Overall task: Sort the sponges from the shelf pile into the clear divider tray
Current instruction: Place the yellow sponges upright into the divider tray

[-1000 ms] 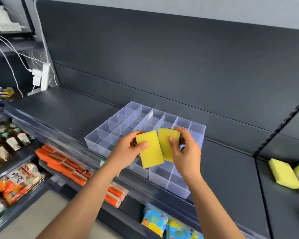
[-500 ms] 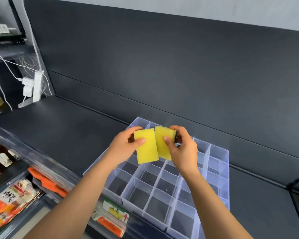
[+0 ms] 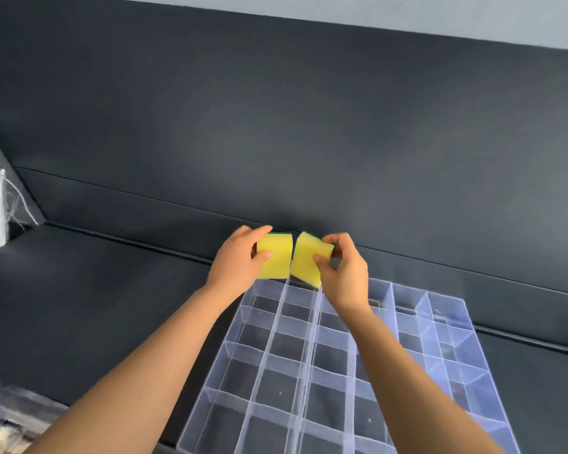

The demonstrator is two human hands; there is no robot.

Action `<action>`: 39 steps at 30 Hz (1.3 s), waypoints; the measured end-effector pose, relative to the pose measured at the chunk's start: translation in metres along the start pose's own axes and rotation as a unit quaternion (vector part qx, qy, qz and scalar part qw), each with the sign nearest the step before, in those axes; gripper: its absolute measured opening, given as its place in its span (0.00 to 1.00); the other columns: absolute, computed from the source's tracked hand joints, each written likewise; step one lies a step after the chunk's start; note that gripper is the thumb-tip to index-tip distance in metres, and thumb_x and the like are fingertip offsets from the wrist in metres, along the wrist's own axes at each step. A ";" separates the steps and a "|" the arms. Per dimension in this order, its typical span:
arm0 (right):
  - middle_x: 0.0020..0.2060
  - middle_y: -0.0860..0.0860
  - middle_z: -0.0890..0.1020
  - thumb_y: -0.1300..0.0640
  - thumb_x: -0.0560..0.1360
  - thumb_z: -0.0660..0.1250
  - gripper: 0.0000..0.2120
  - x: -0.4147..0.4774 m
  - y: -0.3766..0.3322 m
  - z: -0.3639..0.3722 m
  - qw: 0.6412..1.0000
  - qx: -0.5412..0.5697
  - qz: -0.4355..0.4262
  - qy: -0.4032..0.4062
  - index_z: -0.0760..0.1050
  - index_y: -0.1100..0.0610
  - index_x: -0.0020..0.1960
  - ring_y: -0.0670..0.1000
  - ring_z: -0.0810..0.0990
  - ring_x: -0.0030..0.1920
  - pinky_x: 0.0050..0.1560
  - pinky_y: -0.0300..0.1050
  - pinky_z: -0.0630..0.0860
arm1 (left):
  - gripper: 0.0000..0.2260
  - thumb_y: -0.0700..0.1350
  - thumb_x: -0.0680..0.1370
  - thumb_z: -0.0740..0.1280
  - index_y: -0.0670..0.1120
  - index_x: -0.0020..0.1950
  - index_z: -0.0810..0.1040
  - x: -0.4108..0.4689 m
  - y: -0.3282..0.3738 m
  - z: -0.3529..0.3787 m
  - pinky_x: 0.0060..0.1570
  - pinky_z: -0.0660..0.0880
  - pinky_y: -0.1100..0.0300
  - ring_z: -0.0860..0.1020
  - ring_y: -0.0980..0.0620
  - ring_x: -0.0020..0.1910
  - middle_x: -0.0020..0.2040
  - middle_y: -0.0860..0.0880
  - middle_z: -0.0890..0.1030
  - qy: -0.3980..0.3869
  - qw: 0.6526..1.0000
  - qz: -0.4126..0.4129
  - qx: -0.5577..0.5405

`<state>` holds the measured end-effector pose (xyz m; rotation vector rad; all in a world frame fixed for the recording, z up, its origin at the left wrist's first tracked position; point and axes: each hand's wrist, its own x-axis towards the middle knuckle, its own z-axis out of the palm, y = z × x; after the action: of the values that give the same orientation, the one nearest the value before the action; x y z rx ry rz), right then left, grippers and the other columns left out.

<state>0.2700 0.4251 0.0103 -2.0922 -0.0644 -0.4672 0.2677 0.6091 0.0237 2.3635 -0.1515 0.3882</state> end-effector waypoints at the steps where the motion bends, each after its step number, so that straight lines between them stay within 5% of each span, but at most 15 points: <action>1: 0.38 0.42 0.76 0.63 0.73 0.68 0.11 0.001 0.002 0.005 1.000 -0.006 0.004 0.002 0.72 0.51 0.51 0.53 0.75 0.39 0.42 0.47 0.74 | 0.21 0.42 0.77 0.65 0.50 0.70 0.69 0.005 -0.005 0.002 0.52 0.70 0.58 0.73 0.50 0.52 0.53 0.50 0.72 -0.012 1.000 0.008 0.007; 7: 0.48 0.45 0.78 0.64 0.74 0.67 0.11 0.003 0.021 0.021 0.998 -0.055 0.016 -0.014 0.74 0.52 0.53 0.50 0.77 0.43 0.47 0.48 0.76 | 0.16 0.40 0.76 0.67 0.48 0.62 0.70 0.026 -0.022 0.014 0.48 0.71 0.56 0.74 0.49 0.50 0.55 0.48 0.76 -0.019 0.998 0.058 0.018; 10: 0.48 0.46 0.76 0.65 0.74 0.67 0.10 0.001 0.028 0.026 0.996 -0.083 0.012 -0.017 0.75 0.55 0.53 0.50 0.77 0.41 0.47 0.49 0.77 | 0.12 0.40 0.75 0.67 0.47 0.56 0.71 0.032 -0.025 0.017 0.43 0.68 0.58 0.72 0.51 0.44 0.52 0.49 0.76 -0.028 0.995 0.089 0.024; 16: 0.50 0.48 0.74 0.65 0.74 0.67 0.10 -0.001 0.036 0.032 0.992 -0.127 -0.013 -0.003 0.76 0.55 0.54 0.53 0.77 0.37 0.44 0.51 0.78 | 0.11 0.41 0.75 0.68 0.46 0.55 0.72 0.034 -0.030 0.020 0.45 0.72 0.56 0.74 0.50 0.46 0.52 0.50 0.76 -0.040 0.992 0.120 -0.002; 23: 0.46 0.54 0.77 0.67 0.67 0.72 0.12 -0.001 0.045 0.037 0.967 -0.231 -0.101 0.031 0.80 0.58 0.49 0.56 0.77 0.45 0.41 0.40 0.71 | 0.10 0.40 0.74 0.69 0.45 0.53 0.72 0.032 -0.051 0.031 0.39 0.69 0.58 0.70 0.52 0.39 0.49 0.52 0.74 -0.068 0.993 0.098 0.025; 31: 0.44 0.54 0.78 0.64 0.69 0.72 0.08 0.003 0.044 0.039 0.965 -0.248 -0.087 0.022 0.78 0.58 0.48 0.57 0.76 0.32 0.31 0.44 0.73 | 0.10 0.37 0.71 0.72 0.42 0.48 0.74 0.031 -0.051 0.040 0.37 0.75 0.52 0.74 0.46 0.45 0.49 0.46 0.73 -0.048 0.983 0.123 0.126; 39: 0.48 0.57 0.77 0.62 0.71 0.70 0.14 -0.007 0.034 0.033 0.952 -0.294 -0.088 -0.008 0.75 0.60 0.56 0.60 0.77 0.43 0.34 0.49 0.75 | 0.12 0.40 0.72 0.71 0.43 0.54 0.75 0.024 -0.046 0.036 0.39 0.75 0.51 0.74 0.44 0.50 0.52 0.46 0.74 -0.042 0.973 0.120 0.192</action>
<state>0.2809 0.4357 -0.0352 -2.6907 -0.1358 -0.6338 0.3091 0.6180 -0.0229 2.7544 -0.4410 0.4675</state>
